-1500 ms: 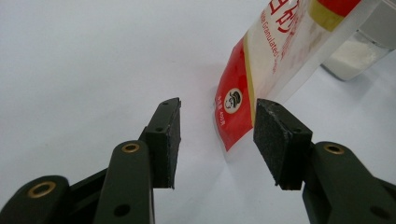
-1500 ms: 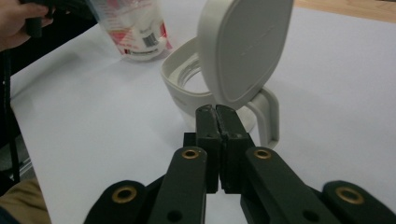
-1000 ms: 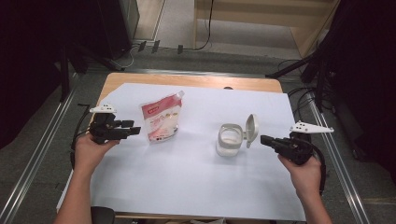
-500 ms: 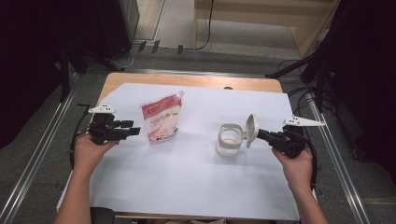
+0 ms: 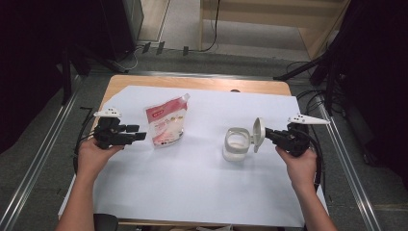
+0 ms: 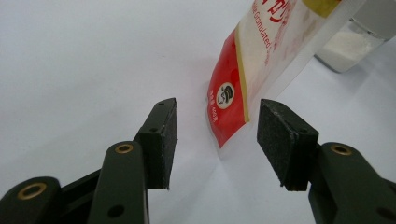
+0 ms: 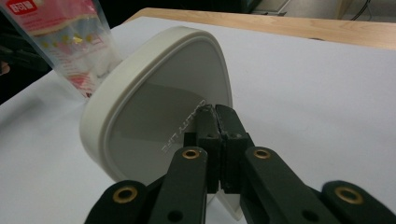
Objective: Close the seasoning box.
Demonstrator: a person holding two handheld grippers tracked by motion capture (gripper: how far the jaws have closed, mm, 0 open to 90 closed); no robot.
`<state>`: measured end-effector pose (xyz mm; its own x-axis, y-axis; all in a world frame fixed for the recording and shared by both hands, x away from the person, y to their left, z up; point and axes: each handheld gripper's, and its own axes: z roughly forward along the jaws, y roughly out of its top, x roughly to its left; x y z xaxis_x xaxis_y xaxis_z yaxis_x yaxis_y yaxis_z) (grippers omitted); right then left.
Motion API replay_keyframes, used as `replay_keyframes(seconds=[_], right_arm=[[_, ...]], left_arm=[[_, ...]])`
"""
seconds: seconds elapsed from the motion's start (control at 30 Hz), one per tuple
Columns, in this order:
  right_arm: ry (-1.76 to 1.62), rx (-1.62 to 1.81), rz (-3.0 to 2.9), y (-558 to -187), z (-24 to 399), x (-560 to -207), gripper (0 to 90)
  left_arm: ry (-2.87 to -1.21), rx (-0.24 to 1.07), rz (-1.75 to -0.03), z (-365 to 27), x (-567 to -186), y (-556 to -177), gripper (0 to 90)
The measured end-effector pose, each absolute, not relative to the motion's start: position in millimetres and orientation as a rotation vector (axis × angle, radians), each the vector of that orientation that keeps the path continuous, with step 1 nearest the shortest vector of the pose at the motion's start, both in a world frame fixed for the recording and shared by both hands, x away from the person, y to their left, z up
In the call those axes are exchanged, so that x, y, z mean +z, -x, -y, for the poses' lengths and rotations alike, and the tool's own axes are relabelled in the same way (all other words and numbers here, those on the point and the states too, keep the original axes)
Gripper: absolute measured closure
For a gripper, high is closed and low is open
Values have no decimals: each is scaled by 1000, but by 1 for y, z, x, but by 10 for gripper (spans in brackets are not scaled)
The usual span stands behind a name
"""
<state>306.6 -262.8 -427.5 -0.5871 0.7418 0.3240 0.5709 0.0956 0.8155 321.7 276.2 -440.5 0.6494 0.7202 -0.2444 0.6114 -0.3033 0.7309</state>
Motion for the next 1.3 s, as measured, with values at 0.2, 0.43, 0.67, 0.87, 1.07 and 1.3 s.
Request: replay_keyframes(seconds=[0.2,0.43,0.67,0.87,1.07,1.3], right_arm=[[-1309,1496,-2203,-305,258,-426,894],[-1257,1519,-2239,-301,248,-423,886],[-1238,1514,-2251,-300,245,-422,800],[-1229,1507,-2254,-301,251,-424,657],[-1243,1497,-2230,-301,262,-427,609],[-1231,1485,-2192,-297,275,-429,549]], left_arm=[[-2028,157,-1034,-276,-440,-322,486],[-1999,164,-1040,-275,-440,-322,463],[-2021,170,-1036,-273,-441,-322,464],[-2032,198,-1044,-271,-442,-321,454],[-2027,232,-1057,-268,-443,-321,457],[-2025,221,-1059,-269,-443,-321,440]])
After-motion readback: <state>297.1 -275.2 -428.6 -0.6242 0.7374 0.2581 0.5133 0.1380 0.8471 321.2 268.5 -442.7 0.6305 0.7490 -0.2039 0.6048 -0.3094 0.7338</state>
